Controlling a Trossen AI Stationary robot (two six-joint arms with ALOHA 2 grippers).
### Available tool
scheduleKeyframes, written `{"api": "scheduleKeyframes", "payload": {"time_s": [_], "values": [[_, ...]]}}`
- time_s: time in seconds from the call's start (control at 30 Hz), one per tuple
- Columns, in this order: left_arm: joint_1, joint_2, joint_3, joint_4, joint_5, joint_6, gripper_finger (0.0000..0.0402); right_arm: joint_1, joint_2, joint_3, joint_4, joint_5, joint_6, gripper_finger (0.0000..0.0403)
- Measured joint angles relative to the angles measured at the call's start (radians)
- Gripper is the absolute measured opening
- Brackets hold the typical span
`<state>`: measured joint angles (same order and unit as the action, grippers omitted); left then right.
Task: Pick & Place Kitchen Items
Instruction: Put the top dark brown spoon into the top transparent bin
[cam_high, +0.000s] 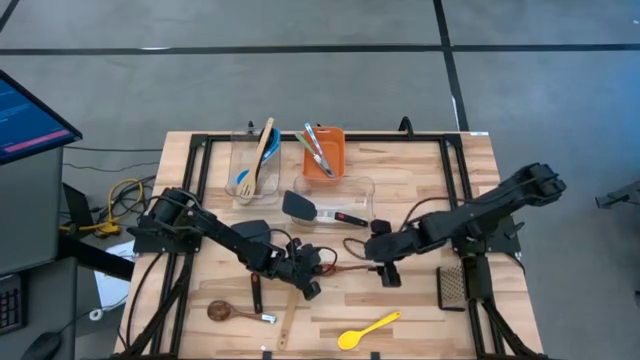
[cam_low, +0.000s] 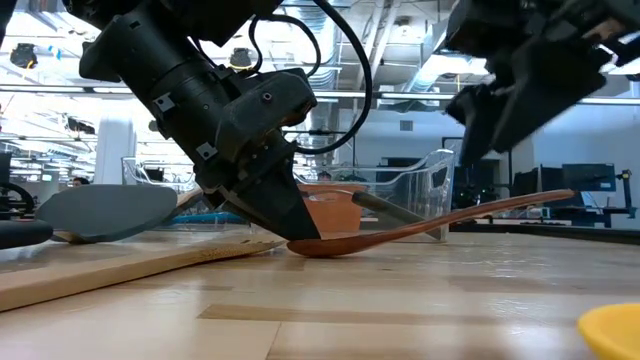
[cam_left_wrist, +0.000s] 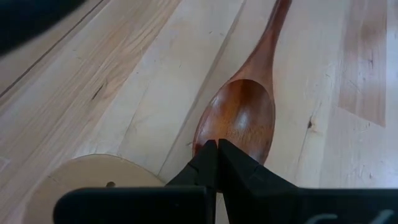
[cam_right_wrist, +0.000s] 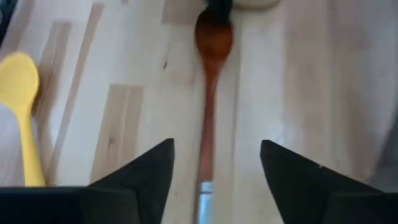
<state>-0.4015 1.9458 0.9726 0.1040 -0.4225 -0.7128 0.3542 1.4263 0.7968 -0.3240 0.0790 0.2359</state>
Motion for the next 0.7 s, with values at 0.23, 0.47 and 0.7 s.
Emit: {"api": "scheduleKeyframes", "payload": {"time_s": [0.23, 0.47, 0.7], "values": [[0.000, 0.000, 0.000, 0.001, 0.000, 0.000, 0.0002, -0.001, 0.132, 0.038, -0.015, -0.011, 0.000, 0.0247], [0.000, 0.000, -0.002, 0.002, -0.001, -0.002, 0.0002, -0.001, 0.223, 0.062, -0.024, -0.023, 0.000, 0.0230], [0.000, 0.000, -0.002, 0.002, -0.003, -0.003, 0.0002, -0.001, 0.225, 0.079, -0.019, -0.056, 0.000, 0.0171]]}}
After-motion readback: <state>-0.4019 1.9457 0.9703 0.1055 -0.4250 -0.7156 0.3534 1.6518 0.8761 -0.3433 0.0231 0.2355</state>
